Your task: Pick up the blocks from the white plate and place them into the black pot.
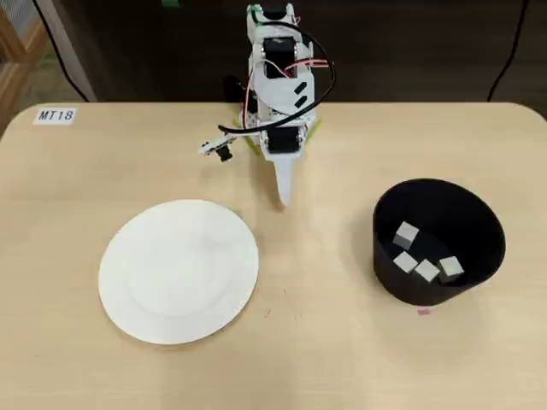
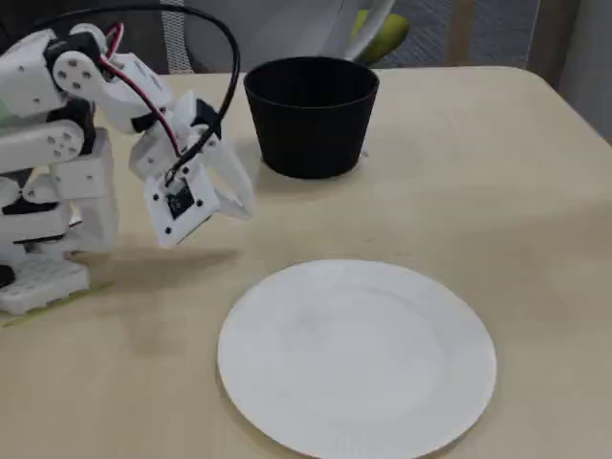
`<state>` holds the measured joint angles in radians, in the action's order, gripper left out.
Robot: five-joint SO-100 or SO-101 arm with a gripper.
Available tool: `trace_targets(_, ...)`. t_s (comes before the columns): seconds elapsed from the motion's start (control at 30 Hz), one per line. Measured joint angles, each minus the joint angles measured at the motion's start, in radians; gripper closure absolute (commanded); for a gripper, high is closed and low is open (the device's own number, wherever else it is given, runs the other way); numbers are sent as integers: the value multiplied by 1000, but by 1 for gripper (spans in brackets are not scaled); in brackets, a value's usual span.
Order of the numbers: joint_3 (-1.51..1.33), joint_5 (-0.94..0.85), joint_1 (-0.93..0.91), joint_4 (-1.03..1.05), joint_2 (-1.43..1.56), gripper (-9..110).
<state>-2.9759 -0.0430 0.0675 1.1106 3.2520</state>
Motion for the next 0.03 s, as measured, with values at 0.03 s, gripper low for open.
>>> trace_targets(0.03,0,0,0,0,0,104)
